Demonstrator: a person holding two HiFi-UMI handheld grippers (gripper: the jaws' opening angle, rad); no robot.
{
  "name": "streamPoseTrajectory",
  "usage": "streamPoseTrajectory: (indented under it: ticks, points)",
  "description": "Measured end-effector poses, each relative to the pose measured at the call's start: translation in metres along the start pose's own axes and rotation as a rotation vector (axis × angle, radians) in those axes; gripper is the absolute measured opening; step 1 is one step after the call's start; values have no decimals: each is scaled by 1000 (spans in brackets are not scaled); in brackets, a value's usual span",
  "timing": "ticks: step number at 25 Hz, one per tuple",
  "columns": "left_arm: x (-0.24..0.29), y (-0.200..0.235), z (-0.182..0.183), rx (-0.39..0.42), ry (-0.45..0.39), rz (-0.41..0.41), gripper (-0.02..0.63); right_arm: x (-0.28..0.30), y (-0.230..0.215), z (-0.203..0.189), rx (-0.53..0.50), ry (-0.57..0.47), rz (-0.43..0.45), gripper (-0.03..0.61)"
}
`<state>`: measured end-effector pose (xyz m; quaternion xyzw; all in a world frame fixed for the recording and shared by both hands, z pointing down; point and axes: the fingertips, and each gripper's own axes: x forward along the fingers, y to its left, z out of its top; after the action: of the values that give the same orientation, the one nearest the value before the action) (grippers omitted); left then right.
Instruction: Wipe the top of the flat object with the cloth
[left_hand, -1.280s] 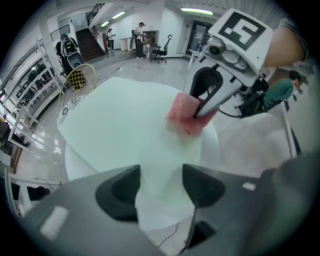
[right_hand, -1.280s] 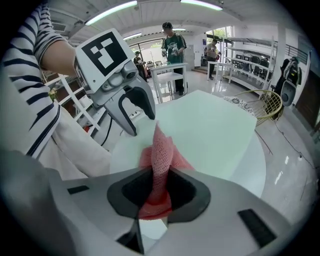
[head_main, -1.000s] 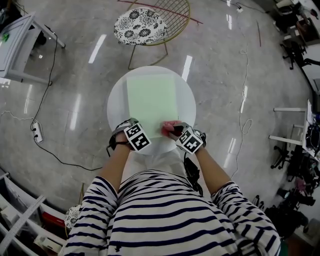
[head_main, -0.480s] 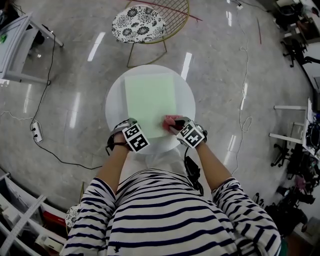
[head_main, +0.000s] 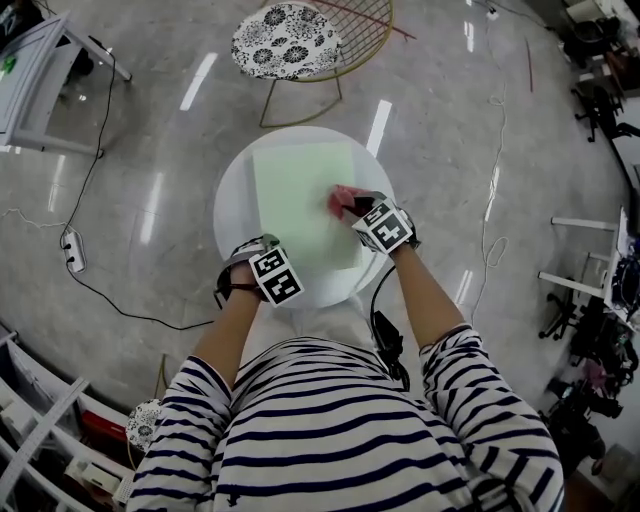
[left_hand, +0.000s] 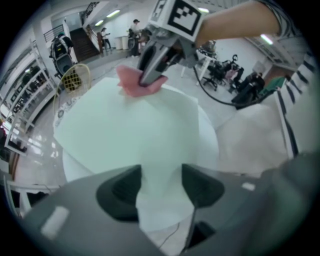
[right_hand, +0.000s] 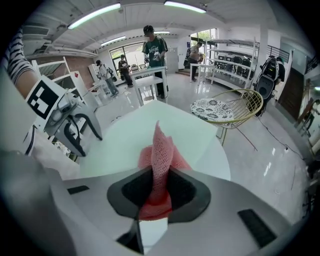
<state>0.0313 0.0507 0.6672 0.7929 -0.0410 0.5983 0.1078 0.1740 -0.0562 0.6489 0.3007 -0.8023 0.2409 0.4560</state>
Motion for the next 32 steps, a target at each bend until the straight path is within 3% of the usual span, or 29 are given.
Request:
streamPoseTrajectory:
  ticks: [9, 19, 27, 32]
  points:
    - [-2, 0, 1, 13, 10, -7, 255, 19, -54, 51, -64, 15, -57, 77]
    - [-1, 1, 3, -8, -2, -14, 241, 37, -84, 90, -109, 45, -74, 77]
    - [-2, 1, 5, -52, -34, -12, 241, 38, -83, 93, -111, 55, -96, 77]
    - [-10, -11, 12, -165, -117, -39, 296, 47, -51, 117, -214, 69, -14, 77]
